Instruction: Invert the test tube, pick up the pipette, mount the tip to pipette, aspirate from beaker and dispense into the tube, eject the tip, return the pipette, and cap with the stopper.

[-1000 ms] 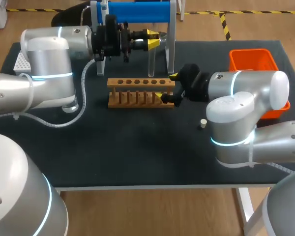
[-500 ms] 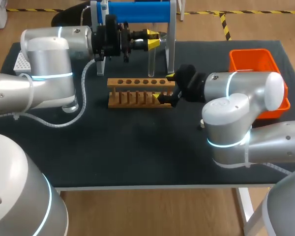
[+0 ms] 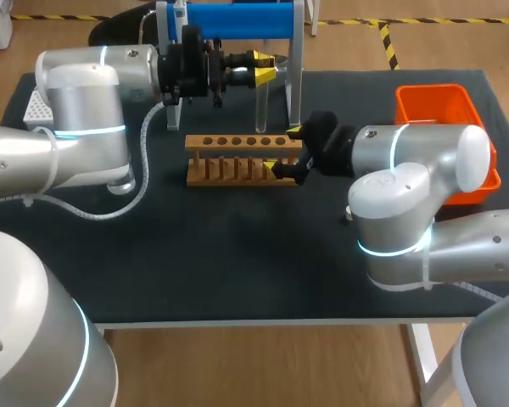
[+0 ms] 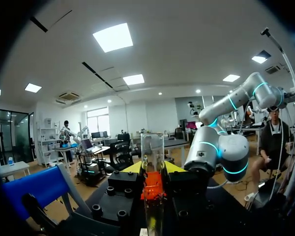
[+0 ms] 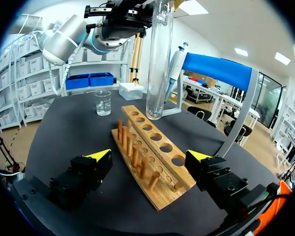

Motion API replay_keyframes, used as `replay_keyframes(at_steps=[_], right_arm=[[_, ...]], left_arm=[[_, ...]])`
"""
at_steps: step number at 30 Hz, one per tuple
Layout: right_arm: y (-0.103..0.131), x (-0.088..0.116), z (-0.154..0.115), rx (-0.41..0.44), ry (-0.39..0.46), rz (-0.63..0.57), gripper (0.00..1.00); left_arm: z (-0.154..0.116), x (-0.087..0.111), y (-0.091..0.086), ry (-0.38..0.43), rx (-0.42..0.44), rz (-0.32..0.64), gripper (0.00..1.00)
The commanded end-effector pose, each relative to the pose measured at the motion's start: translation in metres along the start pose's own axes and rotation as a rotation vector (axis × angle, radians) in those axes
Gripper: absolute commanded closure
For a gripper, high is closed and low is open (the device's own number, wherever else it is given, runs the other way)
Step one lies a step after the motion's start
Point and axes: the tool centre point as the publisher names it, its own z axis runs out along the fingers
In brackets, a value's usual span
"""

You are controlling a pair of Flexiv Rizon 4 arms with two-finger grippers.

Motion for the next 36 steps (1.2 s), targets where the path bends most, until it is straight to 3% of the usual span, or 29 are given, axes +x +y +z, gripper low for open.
replay_keyframes(at_steps=[1, 15, 36], right_arm=[[0.000, 0.000, 0.000, -0.001, -0.001, 0.000, 0.00], [0.000, 0.000, 0.000, -0.001, -0.001, 0.000, 0.00], [0.000, 0.000, 0.000, -0.001, -0.001, 0.000, 0.00]], left_arm=[[0.000, -0.001, -0.001, 0.004, -0.003, -0.002, 1.00], [-0.004, -0.004, 0.001, -0.033, -0.003, -0.020, 1.00], [-0.015, -0.018, 0.021, -0.116, 0.021, -0.053, 1.00]])
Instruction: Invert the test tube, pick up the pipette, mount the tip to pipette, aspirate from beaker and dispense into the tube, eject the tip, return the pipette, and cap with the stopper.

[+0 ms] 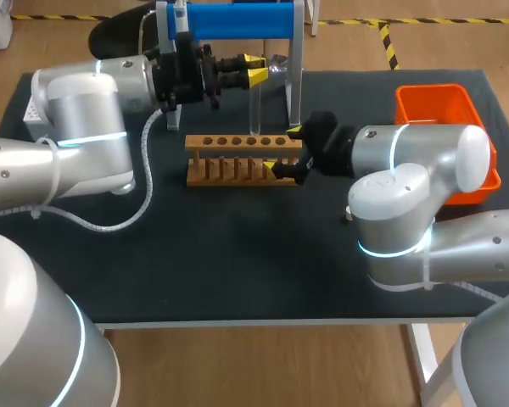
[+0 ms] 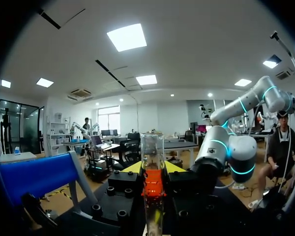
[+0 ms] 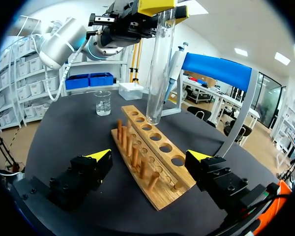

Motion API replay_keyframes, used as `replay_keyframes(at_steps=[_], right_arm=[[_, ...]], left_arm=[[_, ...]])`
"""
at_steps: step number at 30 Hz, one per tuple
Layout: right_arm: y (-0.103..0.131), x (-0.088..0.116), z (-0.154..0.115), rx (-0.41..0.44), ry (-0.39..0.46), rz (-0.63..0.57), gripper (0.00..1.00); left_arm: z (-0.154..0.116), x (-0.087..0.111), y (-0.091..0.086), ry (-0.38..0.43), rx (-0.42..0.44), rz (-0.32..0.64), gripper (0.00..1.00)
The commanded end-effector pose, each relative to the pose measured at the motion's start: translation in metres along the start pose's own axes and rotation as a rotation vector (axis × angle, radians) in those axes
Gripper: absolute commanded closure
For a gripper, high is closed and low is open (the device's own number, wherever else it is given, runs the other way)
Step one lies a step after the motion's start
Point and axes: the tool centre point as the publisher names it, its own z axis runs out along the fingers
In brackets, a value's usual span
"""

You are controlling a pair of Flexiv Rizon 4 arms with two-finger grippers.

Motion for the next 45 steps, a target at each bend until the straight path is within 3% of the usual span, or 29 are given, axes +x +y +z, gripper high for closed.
replay_keyframes(at_steps=[1, 45], right_arm=[[0.000, 0.000, 0.000, -0.001, 0.000, 0.000, 0.00], [0.000, 0.000, 0.000, -0.001, 0.000, 0.000, 0.00]], left_arm=[[-0.001, 0.001, 0.004, -0.015, 0.007, 0.002, 1.00], [-0.010, -0.017, 0.036, -0.026, 0.036, -0.007, 1.00]])
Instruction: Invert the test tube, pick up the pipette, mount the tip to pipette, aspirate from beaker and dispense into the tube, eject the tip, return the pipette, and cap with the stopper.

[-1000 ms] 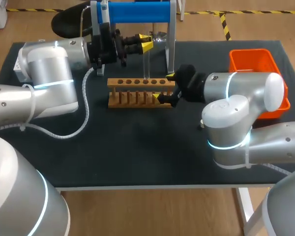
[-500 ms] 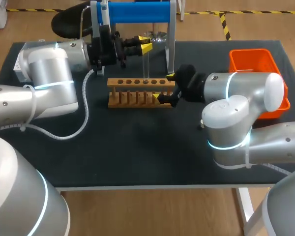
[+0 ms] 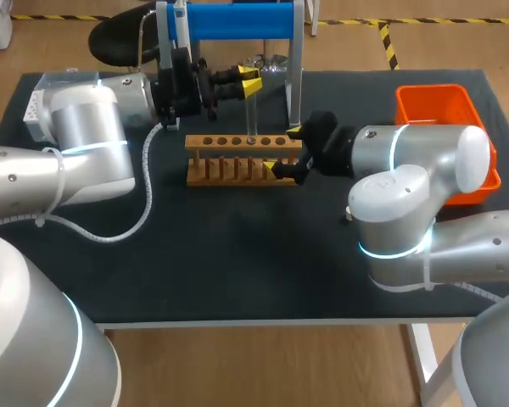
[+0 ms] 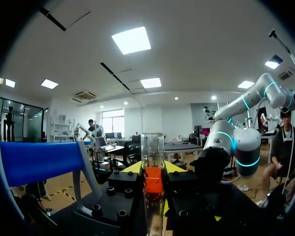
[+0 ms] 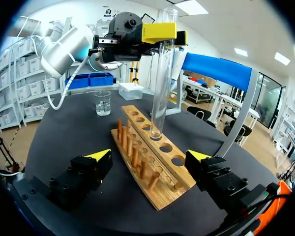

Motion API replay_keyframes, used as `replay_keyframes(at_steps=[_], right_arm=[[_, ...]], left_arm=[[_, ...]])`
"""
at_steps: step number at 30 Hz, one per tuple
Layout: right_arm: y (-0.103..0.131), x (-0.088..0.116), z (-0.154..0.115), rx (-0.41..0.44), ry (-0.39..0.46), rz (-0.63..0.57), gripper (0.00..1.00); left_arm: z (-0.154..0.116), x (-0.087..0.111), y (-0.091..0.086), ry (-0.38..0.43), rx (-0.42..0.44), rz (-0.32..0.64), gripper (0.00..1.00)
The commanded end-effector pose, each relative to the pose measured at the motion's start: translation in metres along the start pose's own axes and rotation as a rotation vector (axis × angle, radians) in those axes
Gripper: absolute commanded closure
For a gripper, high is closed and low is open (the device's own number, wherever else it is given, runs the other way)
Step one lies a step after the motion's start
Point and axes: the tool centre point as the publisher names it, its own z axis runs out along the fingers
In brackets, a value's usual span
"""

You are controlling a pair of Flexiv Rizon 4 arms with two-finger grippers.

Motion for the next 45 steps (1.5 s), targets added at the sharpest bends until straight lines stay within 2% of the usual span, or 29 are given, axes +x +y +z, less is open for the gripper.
replay_keyframes(at_steps=[1, 25, 38, 45], right_arm=[[-0.001, 0.000, 0.000, -0.001, 0.001, 0.000, 0.00], [-0.001, 0.000, 0.000, -0.001, 0.001, 0.000, 0.00], [-0.001, 0.000, 0.000, -0.001, 0.001, 0.000, 0.00], [-0.001, 0.000, 0.000, -0.001, 0.001, 0.000, 0.00]], left_arm=[[0.000, -0.003, 0.004, 0.007, 0.001, -0.002, 1.00], [-0.001, -0.005, 0.015, 0.017, 0.007, -0.007, 1.00], [0.000, -0.004, 0.016, 0.017, -0.021, 0.015, 1.00], [-0.001, -0.003, 0.016, 0.016, -0.071, 0.016, 1.00]])
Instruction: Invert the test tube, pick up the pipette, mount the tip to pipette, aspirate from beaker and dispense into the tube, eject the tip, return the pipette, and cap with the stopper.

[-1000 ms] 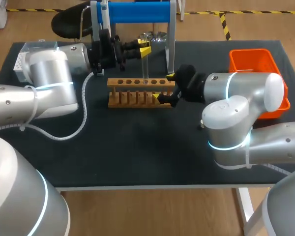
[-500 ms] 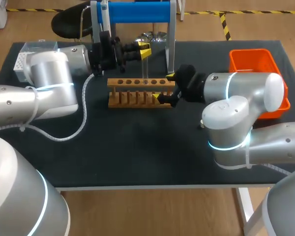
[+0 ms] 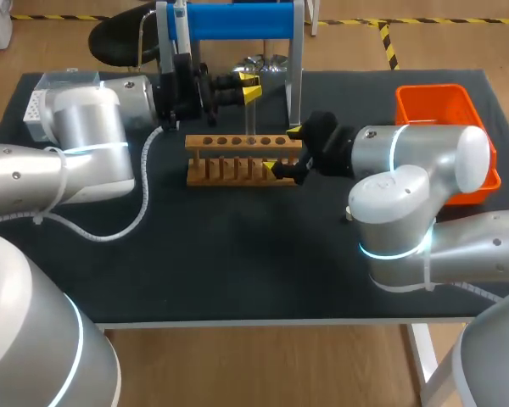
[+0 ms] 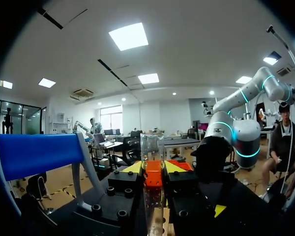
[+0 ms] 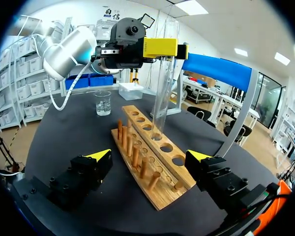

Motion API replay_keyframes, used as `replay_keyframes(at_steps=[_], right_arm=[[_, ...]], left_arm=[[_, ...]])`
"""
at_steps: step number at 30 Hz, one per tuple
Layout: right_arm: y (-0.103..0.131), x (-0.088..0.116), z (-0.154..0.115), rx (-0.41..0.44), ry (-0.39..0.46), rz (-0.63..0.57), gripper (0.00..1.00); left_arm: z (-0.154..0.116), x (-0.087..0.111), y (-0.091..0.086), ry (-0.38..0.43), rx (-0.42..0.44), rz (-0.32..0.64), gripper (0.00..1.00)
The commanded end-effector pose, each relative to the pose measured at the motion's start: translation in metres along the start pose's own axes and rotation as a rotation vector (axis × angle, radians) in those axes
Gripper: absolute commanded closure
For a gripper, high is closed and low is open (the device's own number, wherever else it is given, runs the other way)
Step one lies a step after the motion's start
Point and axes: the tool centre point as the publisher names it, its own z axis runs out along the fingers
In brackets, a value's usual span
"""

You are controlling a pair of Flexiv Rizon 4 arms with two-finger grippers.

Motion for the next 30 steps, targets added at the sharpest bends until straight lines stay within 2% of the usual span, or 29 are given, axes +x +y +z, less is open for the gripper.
replay_keyframes(at_steps=[1, 14, 30], right_arm=[[0.000, 0.000, 0.000, 0.000, 0.001, 0.000, 0.00], [0.000, 0.000, 0.000, 0.000, 0.001, 0.000, 0.00], [0.000, 0.000, 0.000, 0.000, 0.001, 0.000, 0.00]], left_arm=[[0.001, 0.000, -0.004, 0.000, -0.035, -0.008, 1.00], [-0.001, 0.001, -0.005, 0.002, -0.153, -0.031, 1.00], [0.002, 0.001, 0.008, 0.001, -0.144, -0.042, 1.00]])
